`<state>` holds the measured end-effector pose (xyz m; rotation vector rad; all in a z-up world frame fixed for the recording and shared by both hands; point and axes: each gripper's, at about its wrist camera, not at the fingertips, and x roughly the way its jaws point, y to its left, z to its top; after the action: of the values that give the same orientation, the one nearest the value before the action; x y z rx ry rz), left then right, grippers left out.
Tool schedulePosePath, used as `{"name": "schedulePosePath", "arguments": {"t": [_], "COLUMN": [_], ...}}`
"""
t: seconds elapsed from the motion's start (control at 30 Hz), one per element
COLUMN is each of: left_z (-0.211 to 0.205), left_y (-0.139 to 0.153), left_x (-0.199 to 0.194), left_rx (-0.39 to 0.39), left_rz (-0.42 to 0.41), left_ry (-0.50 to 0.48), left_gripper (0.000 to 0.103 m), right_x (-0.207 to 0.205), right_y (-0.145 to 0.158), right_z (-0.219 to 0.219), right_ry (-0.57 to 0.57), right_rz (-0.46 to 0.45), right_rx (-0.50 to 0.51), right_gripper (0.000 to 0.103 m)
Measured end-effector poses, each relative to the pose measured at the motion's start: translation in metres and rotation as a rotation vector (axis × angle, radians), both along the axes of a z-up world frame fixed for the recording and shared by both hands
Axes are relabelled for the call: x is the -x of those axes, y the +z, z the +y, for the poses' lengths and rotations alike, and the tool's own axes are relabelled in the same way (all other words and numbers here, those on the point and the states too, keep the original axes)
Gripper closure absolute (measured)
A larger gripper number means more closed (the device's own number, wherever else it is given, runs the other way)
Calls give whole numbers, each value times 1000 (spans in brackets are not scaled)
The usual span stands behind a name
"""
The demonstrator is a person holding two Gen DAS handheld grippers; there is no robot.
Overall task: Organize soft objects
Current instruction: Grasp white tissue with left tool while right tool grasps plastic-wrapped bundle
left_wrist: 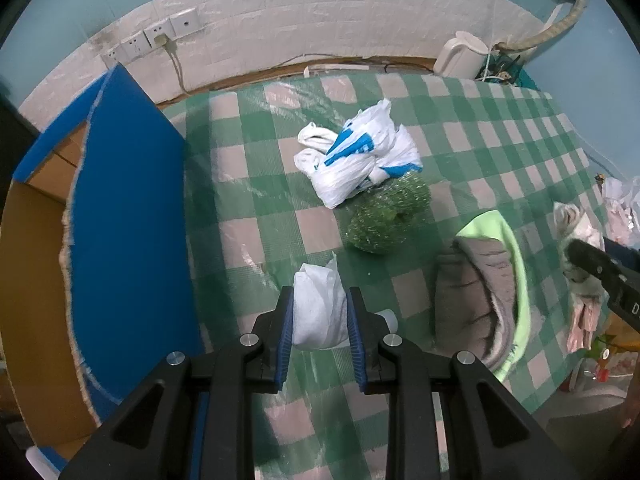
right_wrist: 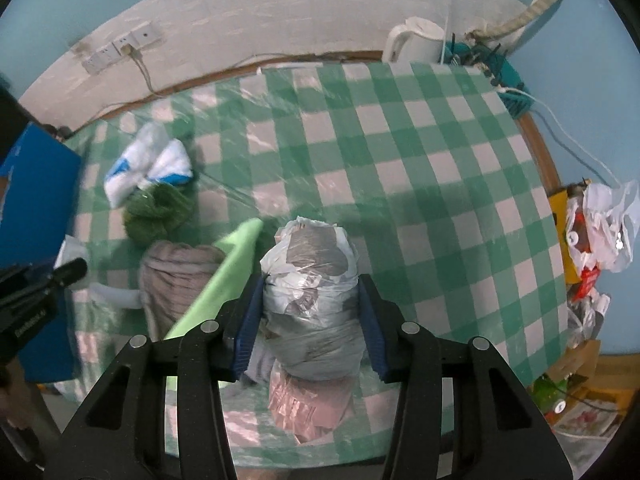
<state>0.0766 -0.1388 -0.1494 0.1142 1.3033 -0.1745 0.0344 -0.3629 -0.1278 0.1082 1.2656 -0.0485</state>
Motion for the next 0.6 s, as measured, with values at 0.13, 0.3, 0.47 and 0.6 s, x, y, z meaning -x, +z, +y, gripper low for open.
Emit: {"name": "schedulePosePath", "arguments": {"t": [0.13,0.3,0.47,0.6], "left_z": [0,4,12,21], "left_y": [11,23,37,45], "left_x": [9,16,23,27], "left_rx": [1,7,11,17], "left_rz": [-21,-41,-64,-78], "left_ry": [-7,-2,11,22], "left_gripper": [78,78,78,78], "right_x": [-3,-9,-14,-16], "right_y": [11,21,38,49], "right_z": [10,18,33,47], "right_ry": [16,33,58,82], "right_rz": [-27,-50,-80,-101], "right_rx": [-2,-5,-16,-19], "right_gripper": [57,57,57,57]}}
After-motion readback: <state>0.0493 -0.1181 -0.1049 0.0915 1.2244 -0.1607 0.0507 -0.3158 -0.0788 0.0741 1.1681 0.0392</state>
